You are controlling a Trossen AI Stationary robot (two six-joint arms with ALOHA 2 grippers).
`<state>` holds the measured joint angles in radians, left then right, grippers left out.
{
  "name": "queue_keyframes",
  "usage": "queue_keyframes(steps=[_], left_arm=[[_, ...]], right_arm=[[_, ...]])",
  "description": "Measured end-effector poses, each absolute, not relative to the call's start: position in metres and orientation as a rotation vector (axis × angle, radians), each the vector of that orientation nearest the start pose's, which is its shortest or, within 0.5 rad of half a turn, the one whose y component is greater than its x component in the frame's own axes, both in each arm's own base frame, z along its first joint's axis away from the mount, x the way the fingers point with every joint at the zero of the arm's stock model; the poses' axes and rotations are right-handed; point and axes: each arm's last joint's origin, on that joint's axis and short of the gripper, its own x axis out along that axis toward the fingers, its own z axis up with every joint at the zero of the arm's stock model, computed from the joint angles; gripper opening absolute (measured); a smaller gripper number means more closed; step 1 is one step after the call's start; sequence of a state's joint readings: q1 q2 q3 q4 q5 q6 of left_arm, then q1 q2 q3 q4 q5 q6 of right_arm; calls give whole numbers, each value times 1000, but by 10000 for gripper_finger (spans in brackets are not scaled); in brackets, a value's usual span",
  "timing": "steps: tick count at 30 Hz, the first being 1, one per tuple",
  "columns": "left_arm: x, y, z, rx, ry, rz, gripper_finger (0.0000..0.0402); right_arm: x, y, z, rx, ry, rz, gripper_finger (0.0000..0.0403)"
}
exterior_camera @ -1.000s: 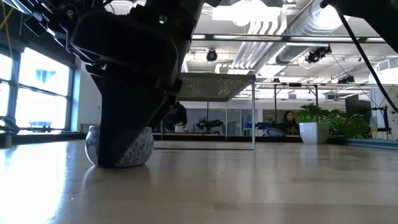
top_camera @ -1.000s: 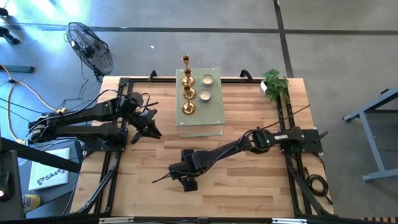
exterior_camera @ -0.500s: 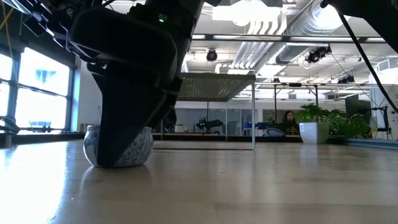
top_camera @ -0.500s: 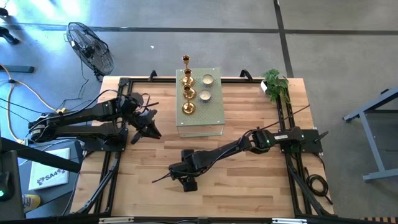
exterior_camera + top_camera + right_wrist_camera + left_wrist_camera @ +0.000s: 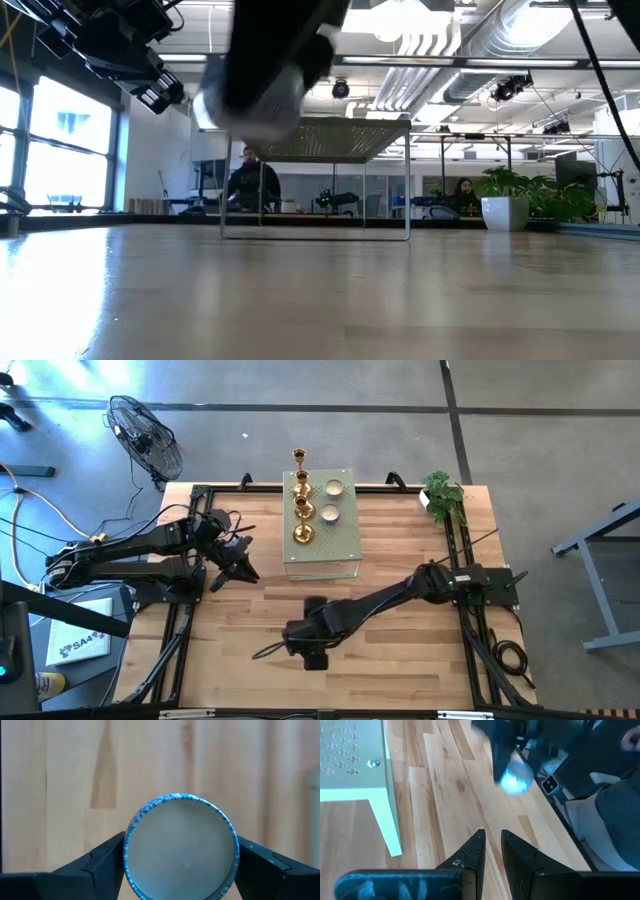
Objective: Pick & Place candle stick holders
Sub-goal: Put the blue scented candle on the shelf aligned with the blue scented candles
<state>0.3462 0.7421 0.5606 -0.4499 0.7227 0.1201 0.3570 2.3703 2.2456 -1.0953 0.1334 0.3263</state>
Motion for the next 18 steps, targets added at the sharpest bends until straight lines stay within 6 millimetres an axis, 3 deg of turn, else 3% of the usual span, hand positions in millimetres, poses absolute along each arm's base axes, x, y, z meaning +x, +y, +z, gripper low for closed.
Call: queue_keyframes(steps=[9, 15, 18], left_arm=[[153, 35, 255, -132, 396, -401, 60], [158, 36, 265, -69, 292, -399, 60], [159, 37, 269, -43, 247, -401, 60]], right_arm=[[411, 145, 318, -29, 1128, -188, 287], [386, 101, 373, 60, 1024, -251, 287], [380, 72, 390, 97, 984, -291, 287]])
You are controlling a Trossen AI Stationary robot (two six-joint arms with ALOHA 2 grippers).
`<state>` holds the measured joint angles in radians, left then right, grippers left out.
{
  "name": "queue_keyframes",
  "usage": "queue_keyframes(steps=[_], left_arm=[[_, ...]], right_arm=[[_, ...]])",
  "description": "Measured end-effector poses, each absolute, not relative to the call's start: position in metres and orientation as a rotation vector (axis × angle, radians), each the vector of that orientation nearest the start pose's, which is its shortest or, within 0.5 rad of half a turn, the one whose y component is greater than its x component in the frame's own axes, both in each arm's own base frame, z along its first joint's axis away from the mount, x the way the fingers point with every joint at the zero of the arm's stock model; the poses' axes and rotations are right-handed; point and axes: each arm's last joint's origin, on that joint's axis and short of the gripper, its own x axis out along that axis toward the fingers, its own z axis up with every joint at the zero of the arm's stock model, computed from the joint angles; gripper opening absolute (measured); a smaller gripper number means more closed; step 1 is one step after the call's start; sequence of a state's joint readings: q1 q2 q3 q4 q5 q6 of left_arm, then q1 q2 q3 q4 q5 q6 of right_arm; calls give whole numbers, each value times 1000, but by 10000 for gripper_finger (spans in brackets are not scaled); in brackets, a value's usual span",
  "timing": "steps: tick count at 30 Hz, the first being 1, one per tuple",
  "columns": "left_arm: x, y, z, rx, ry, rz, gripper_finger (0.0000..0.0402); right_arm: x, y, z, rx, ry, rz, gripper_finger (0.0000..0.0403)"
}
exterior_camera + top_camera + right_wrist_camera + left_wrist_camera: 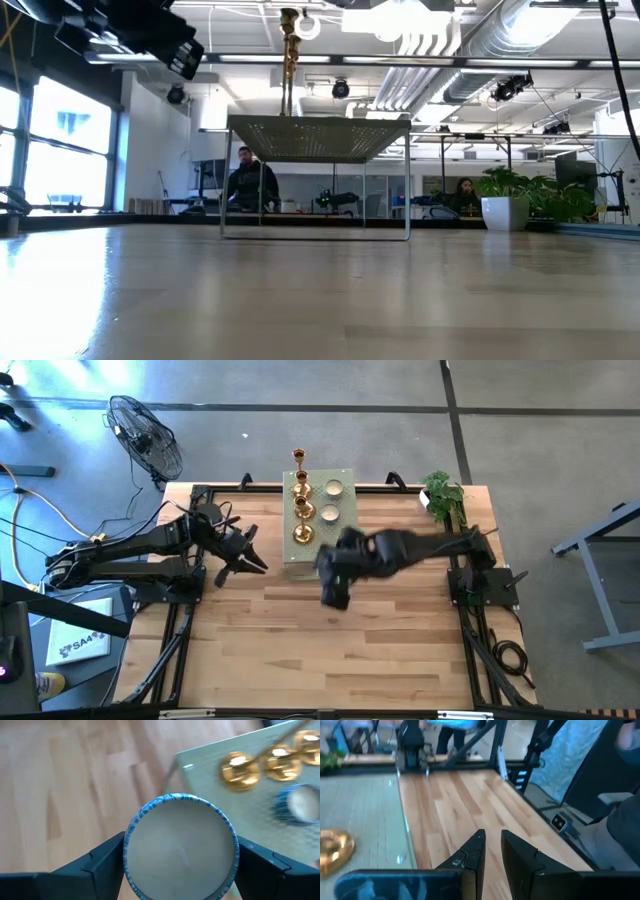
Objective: Pick & Place candle stick holders
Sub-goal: Put the blue scented candle on the shelf aligned with the blue scented candles
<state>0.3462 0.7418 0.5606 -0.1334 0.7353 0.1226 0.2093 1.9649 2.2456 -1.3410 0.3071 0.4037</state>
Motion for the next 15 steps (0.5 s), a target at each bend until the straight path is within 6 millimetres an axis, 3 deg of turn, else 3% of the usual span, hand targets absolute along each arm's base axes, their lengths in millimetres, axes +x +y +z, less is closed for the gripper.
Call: queue_keyframes(steps=[8, 15], left_arm=[[165, 30, 279, 3, 133, -569, 60], [171, 15, 275, 32, 140, -666, 60]], right_arm=[[388, -4, 390, 198, 993, -347, 287], [395, -34, 374, 243, 1063, -405, 287]])
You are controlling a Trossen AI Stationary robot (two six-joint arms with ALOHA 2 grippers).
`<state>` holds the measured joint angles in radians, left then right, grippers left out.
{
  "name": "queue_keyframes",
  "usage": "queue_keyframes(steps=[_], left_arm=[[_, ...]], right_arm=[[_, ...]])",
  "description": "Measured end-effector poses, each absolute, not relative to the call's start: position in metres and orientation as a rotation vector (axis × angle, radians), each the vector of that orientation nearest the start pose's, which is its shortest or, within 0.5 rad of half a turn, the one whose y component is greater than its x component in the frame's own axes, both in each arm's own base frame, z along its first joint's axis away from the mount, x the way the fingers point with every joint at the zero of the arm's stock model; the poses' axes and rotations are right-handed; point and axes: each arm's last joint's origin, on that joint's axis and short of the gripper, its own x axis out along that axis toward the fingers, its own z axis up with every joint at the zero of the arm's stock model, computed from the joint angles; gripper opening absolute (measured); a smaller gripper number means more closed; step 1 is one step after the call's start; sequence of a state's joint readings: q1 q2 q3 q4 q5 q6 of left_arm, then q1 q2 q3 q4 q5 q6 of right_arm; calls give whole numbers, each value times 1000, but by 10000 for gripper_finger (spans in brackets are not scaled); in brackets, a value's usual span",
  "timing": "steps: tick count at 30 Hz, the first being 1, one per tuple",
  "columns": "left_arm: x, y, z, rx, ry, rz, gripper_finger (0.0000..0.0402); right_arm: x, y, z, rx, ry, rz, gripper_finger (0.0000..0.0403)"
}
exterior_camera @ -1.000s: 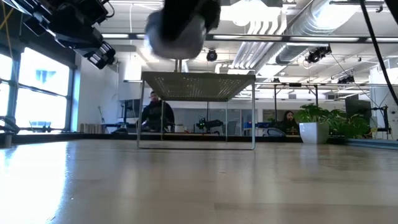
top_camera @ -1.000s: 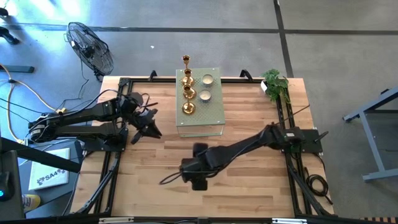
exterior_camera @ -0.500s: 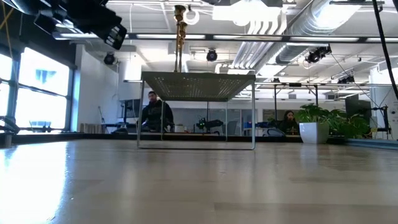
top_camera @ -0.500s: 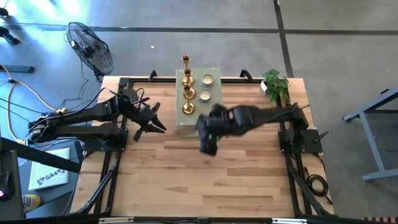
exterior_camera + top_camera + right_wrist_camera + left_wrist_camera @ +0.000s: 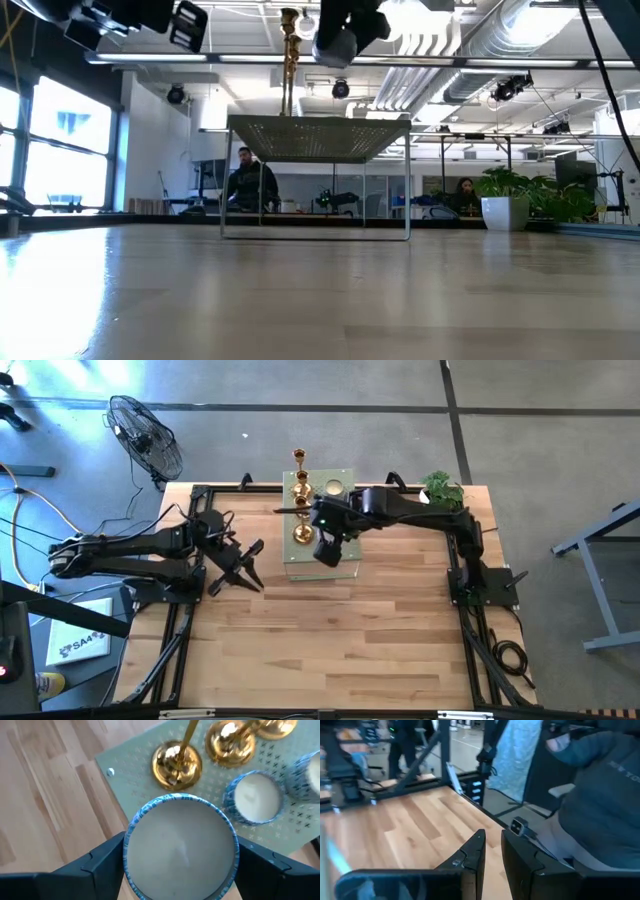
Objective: Pick & Place candle stick holders
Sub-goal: Put the blue scented candle on the shelf aligned with the blue scented candles
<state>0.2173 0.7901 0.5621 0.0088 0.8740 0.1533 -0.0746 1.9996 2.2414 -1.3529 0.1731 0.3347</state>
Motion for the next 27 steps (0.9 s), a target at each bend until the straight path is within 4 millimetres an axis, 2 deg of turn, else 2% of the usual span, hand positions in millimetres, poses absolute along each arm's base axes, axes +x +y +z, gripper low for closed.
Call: queue_keyframes(steps=[11, 20, 27], left_arm=[[174, -8, 273, 79, 138, -801, 60], [174, -20, 272, 92, 145, -834, 60], [174, -22, 272, 96, 148, -824, 60]], right_arm=[[414, -44, 339, 214, 1177, -421, 287], [409, -46, 336, 204, 1236, -451, 287], [407, -45, 336, 196, 1265, -437, 287]])
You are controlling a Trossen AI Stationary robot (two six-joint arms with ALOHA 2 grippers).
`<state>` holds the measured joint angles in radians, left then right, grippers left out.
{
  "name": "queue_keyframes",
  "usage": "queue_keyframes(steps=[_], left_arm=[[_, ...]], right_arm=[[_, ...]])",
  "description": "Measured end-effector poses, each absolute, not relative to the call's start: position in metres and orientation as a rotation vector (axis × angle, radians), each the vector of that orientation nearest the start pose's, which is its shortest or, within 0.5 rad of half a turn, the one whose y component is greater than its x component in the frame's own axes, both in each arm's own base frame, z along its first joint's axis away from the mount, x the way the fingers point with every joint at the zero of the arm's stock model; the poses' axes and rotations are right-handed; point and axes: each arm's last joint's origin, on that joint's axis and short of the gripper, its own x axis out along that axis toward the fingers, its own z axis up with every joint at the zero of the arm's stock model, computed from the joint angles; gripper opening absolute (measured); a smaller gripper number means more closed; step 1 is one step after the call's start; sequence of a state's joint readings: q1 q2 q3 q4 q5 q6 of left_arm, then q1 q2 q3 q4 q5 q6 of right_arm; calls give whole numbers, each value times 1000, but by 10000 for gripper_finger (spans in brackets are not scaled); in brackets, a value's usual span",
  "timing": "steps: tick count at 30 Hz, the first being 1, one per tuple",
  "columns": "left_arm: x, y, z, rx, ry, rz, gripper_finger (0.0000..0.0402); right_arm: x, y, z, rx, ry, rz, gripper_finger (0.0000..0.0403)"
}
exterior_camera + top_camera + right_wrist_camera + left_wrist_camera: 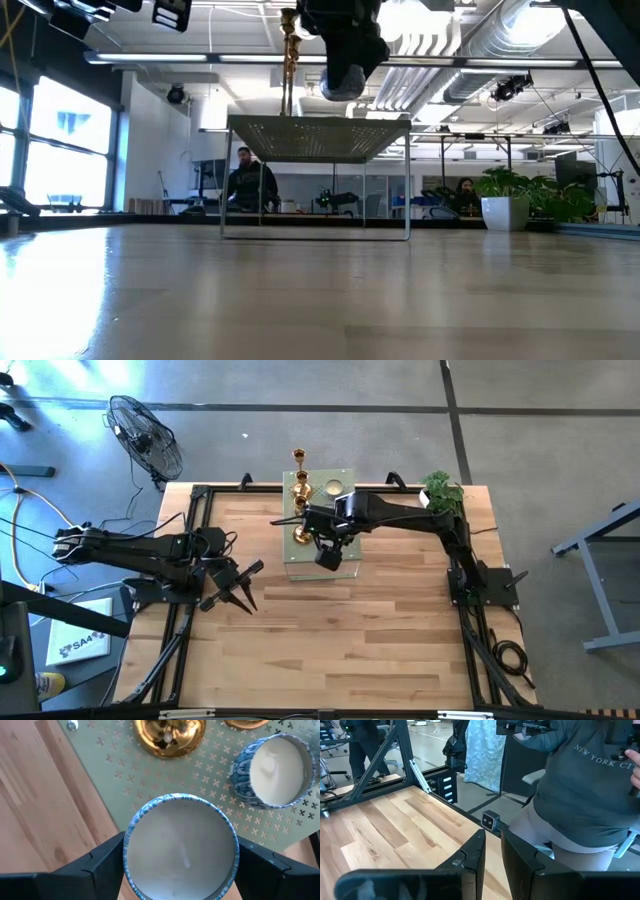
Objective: Pick & Place candle stick holders
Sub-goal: Put the blue scented candle on the shelf aligned with the blue scented candles
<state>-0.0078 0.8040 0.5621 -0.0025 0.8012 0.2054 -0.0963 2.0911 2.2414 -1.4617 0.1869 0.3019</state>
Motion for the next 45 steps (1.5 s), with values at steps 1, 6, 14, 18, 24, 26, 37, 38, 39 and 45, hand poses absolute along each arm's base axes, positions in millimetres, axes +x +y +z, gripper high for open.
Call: queue_keyframes(steps=[1, 6, 14, 18, 24, 26, 37, 38, 39, 45], left_arm=[[174, -22, 272, 96, 149, -824, 60], [174, -22, 270, 85, 172, -826, 60], [173, -22, 268, 79, 192, -826, 60], [173, -22, 267, 80, 193, -826, 60], [173, -22, 267, 78, 197, -826, 60], [173, -22, 267, 78, 198, -826, 60], [173, -22, 267, 103, 187, -827, 60], [173, -22, 267, 103, 187, -827, 60], [173, -22, 267, 103, 187, -826, 60], [173, -22, 267, 105, 189, -816, 60]], right_arm=[[406, -45, 335, 189, 1271, -430, 287], [406, -43, 335, 165, 1277, -441, 288], [405, -49, 336, 162, 1271, -462, 288], [405, -52, 336, 169, 1273, -460, 288], [405, -56, 308, 170, 1355, -434, 288], [407, -57, 296, 163, 1371, -428, 288], [409, -60, 286, 132, 1367, -394, 323], [409, -59, 288, 126, 1363, -398, 330], [410, -59, 290, 121, 1360, -400, 336], [407, -56, 300, 101, 1380, -387, 345]])
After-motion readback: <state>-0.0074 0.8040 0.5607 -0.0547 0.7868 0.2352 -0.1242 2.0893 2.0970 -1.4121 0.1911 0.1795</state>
